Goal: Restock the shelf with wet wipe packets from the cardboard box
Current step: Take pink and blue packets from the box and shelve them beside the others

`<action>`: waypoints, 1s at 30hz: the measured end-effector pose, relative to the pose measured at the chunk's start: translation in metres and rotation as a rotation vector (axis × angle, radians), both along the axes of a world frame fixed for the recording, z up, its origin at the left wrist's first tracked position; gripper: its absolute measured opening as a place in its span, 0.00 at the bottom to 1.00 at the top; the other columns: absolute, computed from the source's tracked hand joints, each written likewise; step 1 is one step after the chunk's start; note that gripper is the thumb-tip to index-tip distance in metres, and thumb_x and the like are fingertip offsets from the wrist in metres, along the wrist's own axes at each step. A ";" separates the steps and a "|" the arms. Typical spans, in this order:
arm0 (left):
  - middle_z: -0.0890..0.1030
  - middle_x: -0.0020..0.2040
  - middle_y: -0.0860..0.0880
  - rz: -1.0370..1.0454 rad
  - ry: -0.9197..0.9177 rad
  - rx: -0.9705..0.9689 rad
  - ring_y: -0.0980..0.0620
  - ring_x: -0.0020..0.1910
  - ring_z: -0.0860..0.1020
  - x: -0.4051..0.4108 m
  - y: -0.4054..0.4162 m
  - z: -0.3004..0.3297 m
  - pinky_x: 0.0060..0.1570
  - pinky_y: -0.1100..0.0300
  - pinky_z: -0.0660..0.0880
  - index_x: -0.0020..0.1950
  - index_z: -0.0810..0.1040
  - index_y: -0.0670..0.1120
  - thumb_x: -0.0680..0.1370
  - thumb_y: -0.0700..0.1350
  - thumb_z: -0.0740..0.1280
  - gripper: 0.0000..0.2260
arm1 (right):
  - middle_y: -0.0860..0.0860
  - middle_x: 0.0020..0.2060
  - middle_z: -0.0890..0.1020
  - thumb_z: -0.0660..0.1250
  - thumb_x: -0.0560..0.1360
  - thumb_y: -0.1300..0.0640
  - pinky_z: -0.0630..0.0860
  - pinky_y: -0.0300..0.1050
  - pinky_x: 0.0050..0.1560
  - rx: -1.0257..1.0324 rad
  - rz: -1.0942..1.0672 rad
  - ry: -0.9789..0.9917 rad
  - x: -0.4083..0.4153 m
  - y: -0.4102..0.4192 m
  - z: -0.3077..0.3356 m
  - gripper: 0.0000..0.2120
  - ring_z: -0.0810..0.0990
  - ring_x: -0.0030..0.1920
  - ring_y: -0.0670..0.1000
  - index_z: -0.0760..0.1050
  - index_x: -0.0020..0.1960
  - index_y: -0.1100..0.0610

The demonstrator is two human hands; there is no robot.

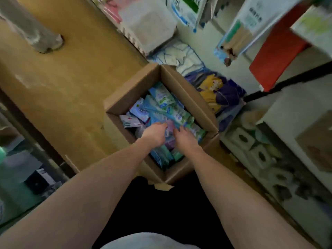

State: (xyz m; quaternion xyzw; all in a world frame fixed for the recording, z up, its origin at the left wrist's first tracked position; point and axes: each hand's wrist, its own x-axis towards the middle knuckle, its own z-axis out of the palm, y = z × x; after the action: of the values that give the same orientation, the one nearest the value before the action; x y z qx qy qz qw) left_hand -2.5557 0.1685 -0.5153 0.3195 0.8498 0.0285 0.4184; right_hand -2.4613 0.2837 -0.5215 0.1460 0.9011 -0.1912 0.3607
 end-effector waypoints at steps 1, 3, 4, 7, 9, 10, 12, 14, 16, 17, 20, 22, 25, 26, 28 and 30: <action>0.73 0.64 0.43 -0.067 0.010 -0.002 0.42 0.64 0.71 -0.004 0.002 -0.007 0.59 0.45 0.74 0.69 0.69 0.44 0.78 0.42 0.65 0.19 | 0.59 0.63 0.72 0.67 0.78 0.55 0.70 0.54 0.63 -0.001 -0.014 -0.018 0.001 -0.001 -0.005 0.26 0.69 0.67 0.60 0.64 0.73 0.58; 0.72 0.65 0.42 -0.187 0.028 -0.007 0.41 0.64 0.70 -0.011 0.006 -0.017 0.59 0.45 0.74 0.71 0.68 0.44 0.77 0.43 0.66 0.22 | 0.58 0.65 0.71 0.70 0.77 0.53 0.69 0.53 0.65 0.002 -0.045 -0.061 0.001 -0.001 -0.013 0.31 0.68 0.68 0.59 0.61 0.75 0.58; 0.71 0.66 0.42 -0.236 0.034 -0.014 0.41 0.65 0.69 -0.014 0.008 -0.020 0.60 0.45 0.73 0.72 0.67 0.43 0.78 0.45 0.66 0.23 | 0.58 0.66 0.70 0.70 0.77 0.53 0.68 0.52 0.66 0.008 -0.056 -0.068 0.002 -0.001 -0.019 0.32 0.68 0.69 0.59 0.60 0.76 0.58; 0.69 0.68 0.43 -0.393 0.080 -0.034 0.42 0.67 0.67 -0.023 0.018 -0.035 0.62 0.49 0.69 0.73 0.65 0.43 0.78 0.43 0.65 0.24 | 0.58 0.67 0.71 0.68 0.78 0.56 0.66 0.51 0.67 0.024 -0.074 -0.068 -0.001 -0.001 -0.036 0.30 0.67 0.69 0.58 0.60 0.76 0.59; 0.68 0.70 0.43 -0.485 0.092 -0.055 0.43 0.68 0.65 -0.026 0.022 -0.048 0.62 0.51 0.67 0.74 0.64 0.43 0.77 0.39 0.64 0.25 | 0.57 0.66 0.71 0.68 0.77 0.57 0.65 0.51 0.69 0.021 -0.079 -0.064 -0.004 0.001 -0.047 0.29 0.67 0.69 0.58 0.62 0.75 0.60; 0.67 0.71 0.44 -0.532 0.088 -0.068 0.43 0.69 0.64 -0.027 0.025 -0.054 0.63 0.51 0.67 0.75 0.64 0.44 0.77 0.38 0.64 0.26 | 0.57 0.67 0.71 0.68 0.77 0.56 0.64 0.51 0.70 0.015 -0.078 -0.061 -0.004 0.002 -0.052 0.29 0.66 0.69 0.58 0.63 0.74 0.59; 0.63 0.73 0.44 -0.631 0.094 -0.063 0.43 0.71 0.62 -0.030 0.029 -0.065 0.64 0.50 0.66 0.76 0.62 0.46 0.76 0.38 0.65 0.28 | 0.56 0.68 0.70 0.68 0.77 0.56 0.62 0.52 0.71 0.001 -0.070 -0.052 -0.004 0.002 -0.062 0.28 0.65 0.70 0.58 0.64 0.74 0.58; 0.62 0.74 0.45 -0.706 0.109 -0.032 0.42 0.72 0.61 -0.033 0.032 -0.077 0.65 0.50 0.65 0.76 0.61 0.46 0.75 0.39 0.67 0.30 | 0.54 0.69 0.70 0.65 0.78 0.57 0.60 0.52 0.71 0.007 -0.067 -0.041 -0.002 0.002 -0.072 0.24 0.64 0.70 0.57 0.66 0.73 0.55; 0.63 0.73 0.45 -0.732 0.125 0.005 0.43 0.71 0.63 -0.035 0.036 -0.087 0.63 0.50 0.65 0.75 0.63 0.47 0.75 0.40 0.68 0.29 | 0.53 0.69 0.69 0.63 0.79 0.57 0.60 0.52 0.71 0.019 -0.057 -0.027 0.000 0.002 -0.080 0.22 0.64 0.70 0.57 0.67 0.73 0.54; 0.64 0.72 0.46 -0.736 0.135 0.022 0.43 0.71 0.64 -0.036 0.039 -0.092 0.63 0.51 0.65 0.74 0.65 0.47 0.75 0.40 0.67 0.28 | 0.53 0.70 0.68 0.63 0.79 0.56 0.59 0.52 0.71 0.022 -0.047 -0.028 0.000 0.003 -0.083 0.22 0.63 0.69 0.58 0.67 0.72 0.53; 0.65 0.72 0.46 -0.739 0.148 0.044 0.45 0.70 0.64 -0.039 0.046 -0.099 0.66 0.52 0.64 0.73 0.65 0.46 0.74 0.38 0.66 0.28 | 0.53 0.72 0.66 0.64 0.79 0.55 0.57 0.55 0.72 0.027 -0.022 -0.056 0.000 0.004 -0.087 0.23 0.61 0.70 0.59 0.67 0.73 0.52; 0.61 0.74 0.45 -0.729 0.164 0.035 0.44 0.72 0.62 -0.037 0.044 -0.104 0.69 0.52 0.62 0.75 0.61 0.45 0.75 0.38 0.65 0.30 | 0.53 0.71 0.67 0.66 0.78 0.54 0.57 0.55 0.73 0.027 -0.017 -0.092 0.001 0.003 -0.089 0.26 0.61 0.71 0.59 0.65 0.74 0.51; 0.55 0.77 0.41 -0.705 0.188 -0.024 0.40 0.75 0.56 -0.024 0.035 -0.110 0.73 0.49 0.56 0.78 0.54 0.41 0.76 0.41 0.66 0.34 | 0.53 0.68 0.70 0.65 0.78 0.51 0.58 0.55 0.72 0.043 -0.036 -0.102 0.004 0.001 -0.095 0.23 0.62 0.70 0.58 0.65 0.72 0.50; 0.55 0.76 0.39 -0.697 0.183 -0.046 0.39 0.75 0.56 -0.021 0.035 -0.111 0.73 0.48 0.56 0.78 0.54 0.40 0.75 0.42 0.67 0.35 | 0.53 0.68 0.71 0.64 0.79 0.49 0.58 0.55 0.72 0.047 -0.039 -0.099 0.004 0.001 -0.096 0.23 0.62 0.70 0.58 0.65 0.72 0.50; 0.59 0.73 0.39 -0.660 0.174 -0.031 0.39 0.71 0.60 -0.016 0.039 -0.112 0.70 0.47 0.59 0.75 0.58 0.40 0.73 0.44 0.68 0.34 | 0.53 0.67 0.71 0.64 0.78 0.45 0.57 0.56 0.73 0.043 -0.035 -0.105 0.001 0.001 -0.097 0.24 0.63 0.70 0.58 0.65 0.71 0.51; 0.63 0.69 0.40 -0.608 0.169 -0.002 0.40 0.67 0.63 -0.014 0.045 -0.112 0.66 0.48 0.62 0.72 0.61 0.40 0.72 0.46 0.69 0.31 | 0.54 0.67 0.72 0.64 0.79 0.44 0.57 0.56 0.73 0.034 -0.029 -0.122 -0.001 0.004 -0.097 0.25 0.63 0.70 0.59 0.65 0.72 0.52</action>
State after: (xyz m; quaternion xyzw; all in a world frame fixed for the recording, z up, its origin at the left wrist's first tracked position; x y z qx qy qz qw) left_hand -2.5697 0.2136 -0.6274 0.5597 0.7472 -0.1254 0.3357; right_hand -2.4619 0.2875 -0.6186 0.1764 0.8785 -0.1715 0.4096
